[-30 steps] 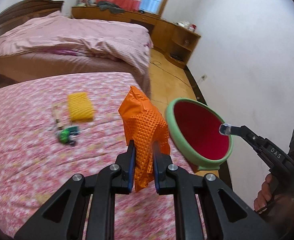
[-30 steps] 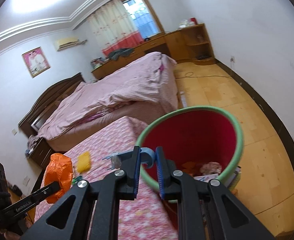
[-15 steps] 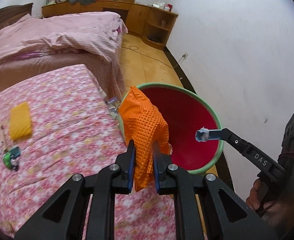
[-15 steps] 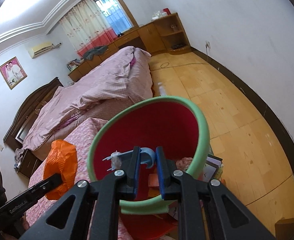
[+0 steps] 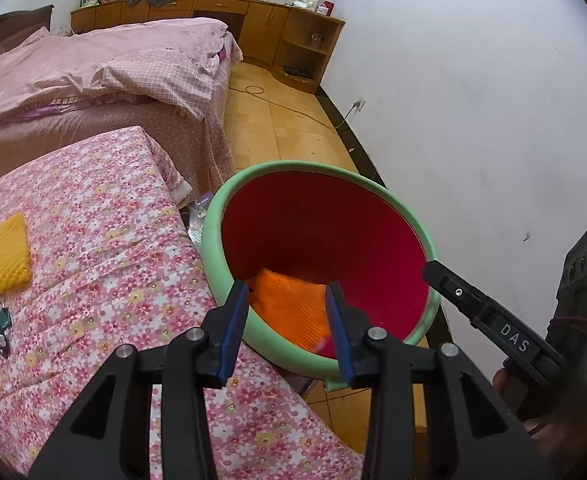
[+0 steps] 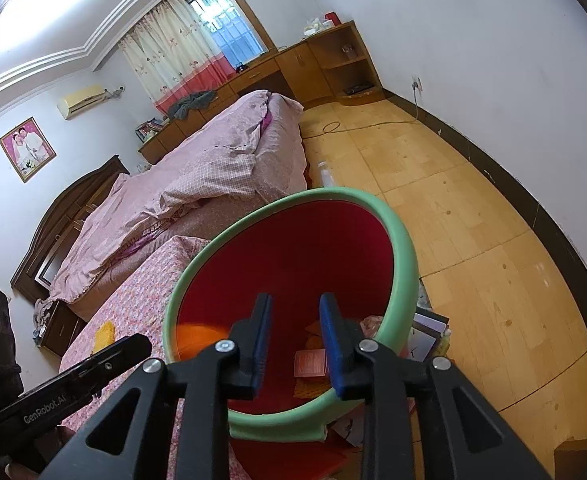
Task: Collect trash
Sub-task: 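Move both tools back over the remaining trash on the bed, then grasp the wooden stick with the left tool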
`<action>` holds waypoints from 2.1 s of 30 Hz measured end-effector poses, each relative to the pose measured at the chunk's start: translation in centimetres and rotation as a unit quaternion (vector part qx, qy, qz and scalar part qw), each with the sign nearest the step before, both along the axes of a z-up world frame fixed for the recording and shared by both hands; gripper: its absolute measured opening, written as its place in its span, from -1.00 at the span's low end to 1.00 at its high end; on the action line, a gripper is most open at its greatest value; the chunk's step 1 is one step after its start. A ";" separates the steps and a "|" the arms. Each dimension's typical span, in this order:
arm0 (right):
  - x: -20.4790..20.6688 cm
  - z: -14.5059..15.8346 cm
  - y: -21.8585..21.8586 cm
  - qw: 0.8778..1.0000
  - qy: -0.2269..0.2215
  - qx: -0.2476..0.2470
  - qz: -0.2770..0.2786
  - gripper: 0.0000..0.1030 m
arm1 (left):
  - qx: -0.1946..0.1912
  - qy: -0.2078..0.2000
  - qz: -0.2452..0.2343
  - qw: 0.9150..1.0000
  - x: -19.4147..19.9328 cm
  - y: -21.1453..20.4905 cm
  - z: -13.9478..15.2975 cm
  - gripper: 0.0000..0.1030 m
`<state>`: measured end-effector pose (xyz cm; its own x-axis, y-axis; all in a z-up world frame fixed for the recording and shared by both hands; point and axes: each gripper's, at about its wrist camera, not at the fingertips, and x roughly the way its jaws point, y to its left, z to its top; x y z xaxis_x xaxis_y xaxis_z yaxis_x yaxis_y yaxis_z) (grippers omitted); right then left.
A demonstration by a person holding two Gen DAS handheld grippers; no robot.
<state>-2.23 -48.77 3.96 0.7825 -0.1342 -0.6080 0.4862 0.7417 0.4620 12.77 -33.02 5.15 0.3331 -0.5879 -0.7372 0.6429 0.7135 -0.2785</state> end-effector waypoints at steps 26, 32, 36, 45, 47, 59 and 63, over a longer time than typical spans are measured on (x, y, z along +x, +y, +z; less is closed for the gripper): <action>1.8 2.3 5.1 0.999 -0.014 -0.007 0.042 -0.17 | -0.005 -0.012 0.129 0.992 3.8 11.6 1.6 -0.24; 3.6 2.1 6.8 0.998 -0.005 -0.007 0.059 -0.12 | -0.001 -0.011 0.171 0.985 5.9 15.5 1.0 -0.24; 4.8 2.1 8.1 0.998 0.001 -0.009 0.068 -0.07 | 0.002 -0.012 0.202 0.979 7.7 18.3 0.5 -0.24; 7.4 1.2 10.1 0.996 0.013 -0.009 0.089 -0.03 | 0.026 -0.008 0.254 0.967 11.4 22.2 -1.8 -0.24; 7.8 0.9 10.5 0.995 0.016 -0.008 0.094 -0.03 | 0.030 -0.002 0.261 0.965 12.1 22.6 -2.4 -0.24; 10.7 0.2 12.4 0.993 0.035 -0.014 0.113 0.01 | 0.060 0.033 0.264 0.962 15.3 21.8 -6.2 -0.51; 11.3 0.2 12.8 0.992 0.039 -0.017 0.121 0.01 | 0.048 0.031 0.270 0.961 16.1 22.0 -6.5 -0.79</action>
